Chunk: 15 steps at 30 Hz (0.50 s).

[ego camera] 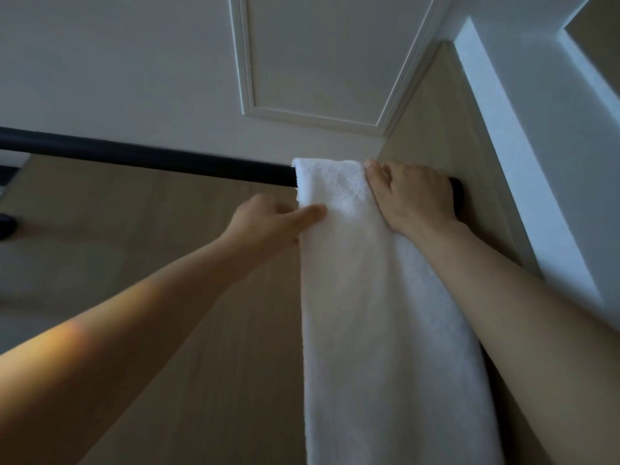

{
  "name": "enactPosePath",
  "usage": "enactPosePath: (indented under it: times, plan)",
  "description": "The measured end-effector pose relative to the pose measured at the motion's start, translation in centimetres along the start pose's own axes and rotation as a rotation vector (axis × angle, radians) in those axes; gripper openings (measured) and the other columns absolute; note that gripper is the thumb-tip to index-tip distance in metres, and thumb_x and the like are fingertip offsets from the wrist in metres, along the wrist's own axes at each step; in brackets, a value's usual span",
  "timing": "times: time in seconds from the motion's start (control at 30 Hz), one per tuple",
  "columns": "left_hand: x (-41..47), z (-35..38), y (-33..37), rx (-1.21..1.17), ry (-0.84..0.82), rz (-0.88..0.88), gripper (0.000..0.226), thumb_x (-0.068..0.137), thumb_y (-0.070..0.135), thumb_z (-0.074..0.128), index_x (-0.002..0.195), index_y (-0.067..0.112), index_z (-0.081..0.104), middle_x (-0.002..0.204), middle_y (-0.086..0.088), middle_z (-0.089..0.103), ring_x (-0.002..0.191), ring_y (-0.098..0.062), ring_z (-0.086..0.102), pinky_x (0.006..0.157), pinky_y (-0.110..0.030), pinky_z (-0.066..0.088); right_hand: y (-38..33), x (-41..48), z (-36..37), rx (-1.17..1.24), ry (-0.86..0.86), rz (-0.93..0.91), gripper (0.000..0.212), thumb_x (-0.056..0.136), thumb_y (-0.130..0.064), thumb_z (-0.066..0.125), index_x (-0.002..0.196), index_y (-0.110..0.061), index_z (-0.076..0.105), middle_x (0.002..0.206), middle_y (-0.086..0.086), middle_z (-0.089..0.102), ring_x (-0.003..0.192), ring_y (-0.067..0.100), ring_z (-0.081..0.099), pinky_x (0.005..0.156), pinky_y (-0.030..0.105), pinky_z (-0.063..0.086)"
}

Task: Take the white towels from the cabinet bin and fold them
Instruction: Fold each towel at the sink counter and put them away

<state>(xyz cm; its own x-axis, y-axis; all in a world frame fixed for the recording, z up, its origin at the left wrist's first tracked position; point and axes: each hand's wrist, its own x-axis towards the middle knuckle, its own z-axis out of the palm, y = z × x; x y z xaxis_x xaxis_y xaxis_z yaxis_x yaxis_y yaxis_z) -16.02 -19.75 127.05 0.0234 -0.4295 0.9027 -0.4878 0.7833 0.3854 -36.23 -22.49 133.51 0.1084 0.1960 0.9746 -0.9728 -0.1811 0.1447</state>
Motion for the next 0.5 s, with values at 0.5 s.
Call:
enactPosePath:
  times: [0.5]
  plan:
    - [-0.2, 1.3, 3.2, -0.094, 0.179, 0.094, 0.036, 0.09, 0.03, 0.058, 0.097, -0.005, 0.066, 0.096, -0.017, 0.07, 0.084, -0.03, 0.068, 0.07, -0.041, 0.057, 0.2, -5.0, -4.9, 0.597, 0.072, 0.282, 0.035, 0.096, -0.032, 0.053, 0.128, -0.019, 0.054, 0.128, -0.004, 0.053, 0.114, 0.008, 0.049, 0.088, 0.013, 0.038]
